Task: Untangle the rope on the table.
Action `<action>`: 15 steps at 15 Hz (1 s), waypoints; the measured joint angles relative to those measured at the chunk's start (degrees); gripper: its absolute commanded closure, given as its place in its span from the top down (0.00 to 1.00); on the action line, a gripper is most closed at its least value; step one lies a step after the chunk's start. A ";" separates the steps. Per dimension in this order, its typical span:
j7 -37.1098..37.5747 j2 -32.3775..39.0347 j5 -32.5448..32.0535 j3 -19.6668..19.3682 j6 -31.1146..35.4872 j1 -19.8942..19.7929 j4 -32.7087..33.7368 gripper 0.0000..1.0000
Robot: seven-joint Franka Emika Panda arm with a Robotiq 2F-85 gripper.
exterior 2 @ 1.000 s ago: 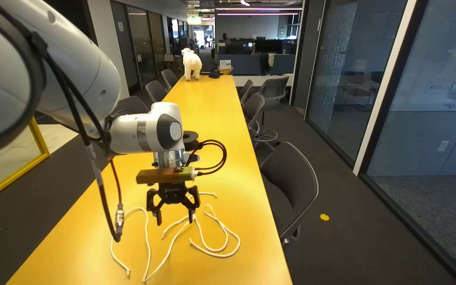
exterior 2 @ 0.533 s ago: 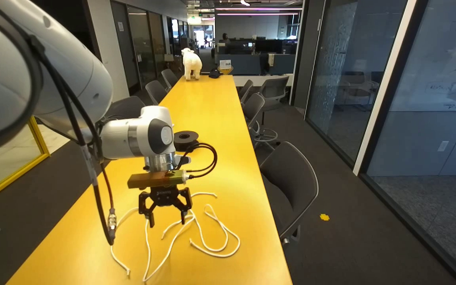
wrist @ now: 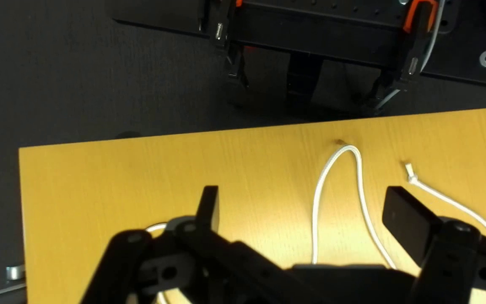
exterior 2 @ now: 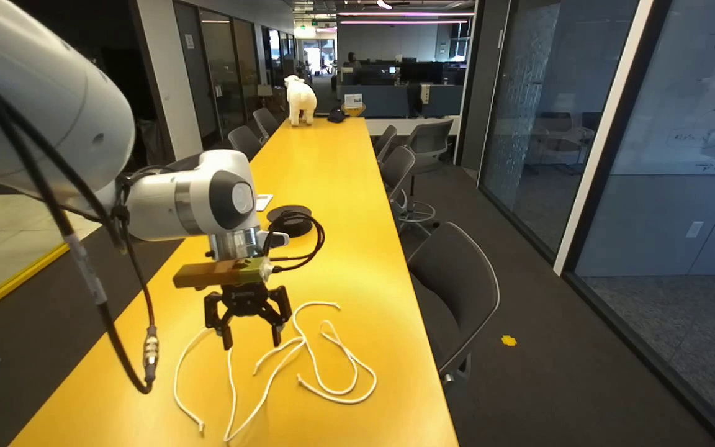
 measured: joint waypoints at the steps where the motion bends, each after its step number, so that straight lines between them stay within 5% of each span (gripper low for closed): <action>1: 1.33 -2.71 0.34 -0.19 -0.74 -0.11 -0.72 1.00; 9: 0.21 -26.72 2.96 -6.72 -10.60 -4.35 -7.60 1.00; 15: -5.30 -35.49 1.58 -10.84 -13.84 -7.42 -12.07 1.00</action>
